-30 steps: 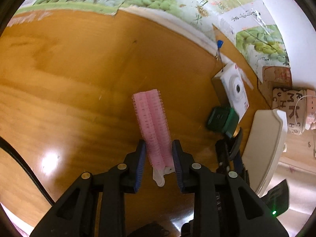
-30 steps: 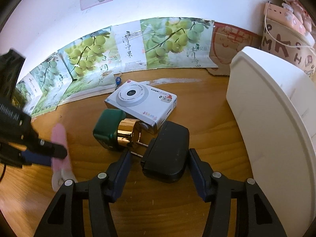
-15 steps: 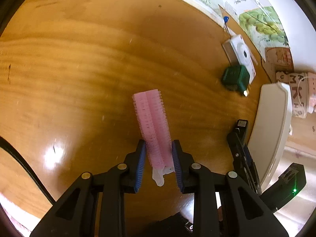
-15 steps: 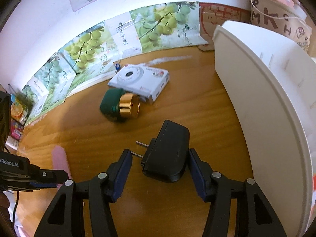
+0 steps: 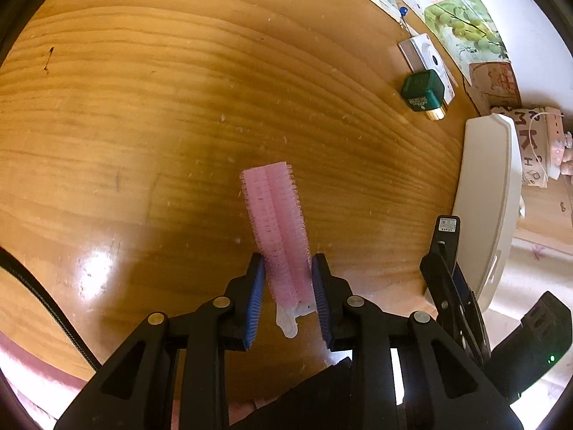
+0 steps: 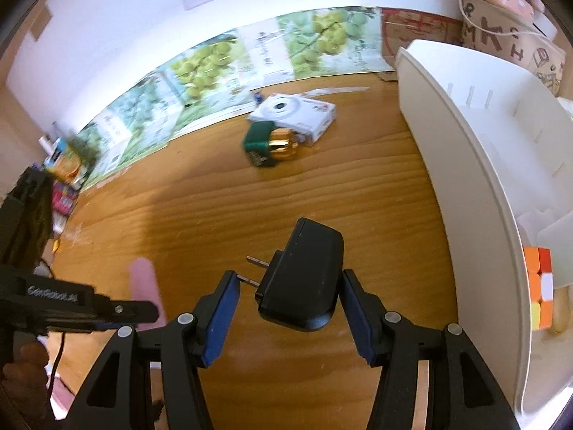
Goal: Organize rigid objects
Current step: 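Carry the pink roller and black case over the white tray with both tools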
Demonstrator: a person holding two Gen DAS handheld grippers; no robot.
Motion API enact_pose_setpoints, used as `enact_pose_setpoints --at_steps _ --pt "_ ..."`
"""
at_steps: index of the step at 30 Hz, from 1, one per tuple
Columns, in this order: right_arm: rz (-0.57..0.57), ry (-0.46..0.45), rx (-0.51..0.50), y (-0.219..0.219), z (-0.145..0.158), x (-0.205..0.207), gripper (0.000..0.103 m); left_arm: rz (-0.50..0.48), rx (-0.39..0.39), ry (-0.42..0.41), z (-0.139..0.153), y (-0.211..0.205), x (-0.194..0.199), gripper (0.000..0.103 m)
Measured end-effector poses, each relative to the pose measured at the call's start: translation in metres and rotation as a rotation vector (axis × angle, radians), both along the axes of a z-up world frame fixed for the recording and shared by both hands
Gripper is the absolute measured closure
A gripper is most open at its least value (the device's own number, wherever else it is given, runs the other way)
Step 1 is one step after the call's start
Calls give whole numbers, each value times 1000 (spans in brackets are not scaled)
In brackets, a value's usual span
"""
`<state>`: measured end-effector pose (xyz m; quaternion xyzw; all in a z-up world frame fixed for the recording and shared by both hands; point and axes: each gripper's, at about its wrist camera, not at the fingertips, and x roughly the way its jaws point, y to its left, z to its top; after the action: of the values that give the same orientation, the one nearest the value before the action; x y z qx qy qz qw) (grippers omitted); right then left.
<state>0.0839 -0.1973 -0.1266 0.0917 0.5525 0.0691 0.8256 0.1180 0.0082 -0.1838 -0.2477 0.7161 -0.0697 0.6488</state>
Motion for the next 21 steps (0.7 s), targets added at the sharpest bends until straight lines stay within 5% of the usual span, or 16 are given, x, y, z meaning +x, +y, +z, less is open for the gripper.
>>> enact_pose_setpoints --at_steps 21 --pt "285 -170 21 1 69 -36 45 -16 45 -66 39 -17 -23 75"
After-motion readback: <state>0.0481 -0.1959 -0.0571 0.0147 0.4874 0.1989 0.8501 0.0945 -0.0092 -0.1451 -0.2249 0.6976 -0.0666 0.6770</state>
